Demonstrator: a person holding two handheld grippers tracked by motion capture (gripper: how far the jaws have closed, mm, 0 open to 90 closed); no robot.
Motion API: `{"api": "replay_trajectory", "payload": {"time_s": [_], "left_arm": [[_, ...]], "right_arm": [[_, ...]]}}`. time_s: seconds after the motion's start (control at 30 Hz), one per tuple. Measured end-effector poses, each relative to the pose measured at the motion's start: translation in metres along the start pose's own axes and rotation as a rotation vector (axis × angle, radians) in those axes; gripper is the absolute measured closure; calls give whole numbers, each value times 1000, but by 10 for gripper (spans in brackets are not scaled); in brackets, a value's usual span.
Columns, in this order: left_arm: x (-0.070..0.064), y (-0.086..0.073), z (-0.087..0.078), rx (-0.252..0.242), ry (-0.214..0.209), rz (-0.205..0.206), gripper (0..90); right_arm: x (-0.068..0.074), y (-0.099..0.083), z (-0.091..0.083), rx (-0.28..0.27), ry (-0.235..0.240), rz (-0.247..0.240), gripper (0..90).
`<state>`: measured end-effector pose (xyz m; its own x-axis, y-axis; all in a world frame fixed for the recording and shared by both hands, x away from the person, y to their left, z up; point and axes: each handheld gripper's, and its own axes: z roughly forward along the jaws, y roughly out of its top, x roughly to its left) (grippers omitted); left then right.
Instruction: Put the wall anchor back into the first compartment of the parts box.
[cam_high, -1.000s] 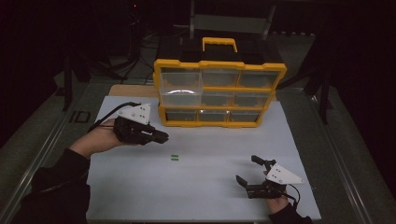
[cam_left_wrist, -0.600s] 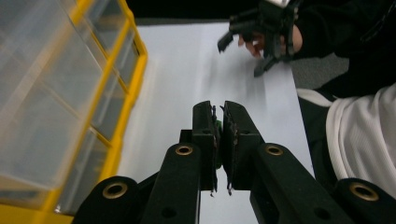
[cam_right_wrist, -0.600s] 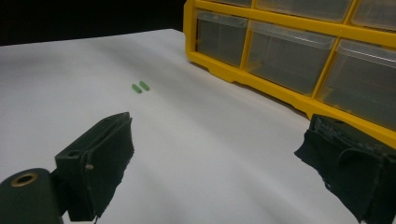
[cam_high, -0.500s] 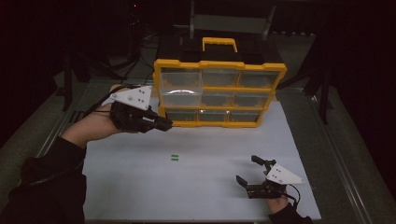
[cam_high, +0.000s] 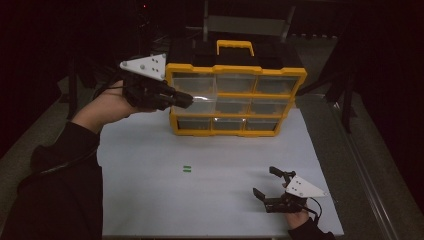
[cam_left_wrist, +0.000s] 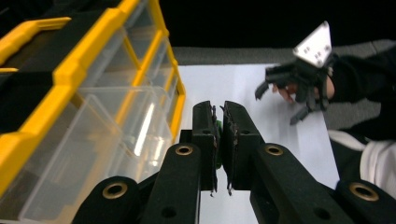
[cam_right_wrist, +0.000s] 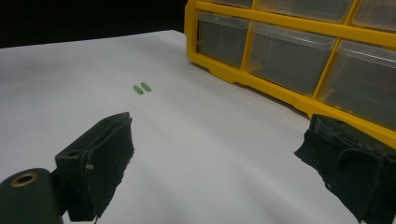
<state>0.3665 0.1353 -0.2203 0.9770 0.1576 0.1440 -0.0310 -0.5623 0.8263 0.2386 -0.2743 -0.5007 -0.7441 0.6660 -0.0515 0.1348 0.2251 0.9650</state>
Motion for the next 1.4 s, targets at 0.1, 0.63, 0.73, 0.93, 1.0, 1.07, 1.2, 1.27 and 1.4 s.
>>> {"api": "replay_trajectory", "payload": {"time_s": [0.1, 0.63, 0.73, 0.93, 1.0, 1.07, 1.2, 1.27, 1.4], "left_arm": [[9, 3, 0, -43, 40, -17, 828], [39, 9, 23, 71, 203, -257, 827], [42, 7, 28, 115, 206, -280, 827], [45, 1, 34, 135, 224, -303, 820], [46, 0, 35, 130, 230, -306, 820], [47, -2, 34, 112, 233, -318, 749], [45, -3, 32, 102, 229, -313, 563], [42, -3, 30, 72, 230, -312, 472], [36, -4, 24, 38, 216, -293, 205]], "right_arm": [[0, 0, 0, 0, 2, 1, 79], [0, -1, 1, 7, 10, 6, 79], [0, -1, 1, 9, 11, 4, 79], [-1, -1, 1, 10, 13, 3, 79], [-1, -1, 1, 10, 12, 2, 79], [-1, -1, 1, 10, 13, 2, 79], [-1, -1, 1, 11, 11, 3, 80], [0, -1, 0, 10, 9, 5, 79], [0, -1, 0, 10, 9, 1, 79]]}}
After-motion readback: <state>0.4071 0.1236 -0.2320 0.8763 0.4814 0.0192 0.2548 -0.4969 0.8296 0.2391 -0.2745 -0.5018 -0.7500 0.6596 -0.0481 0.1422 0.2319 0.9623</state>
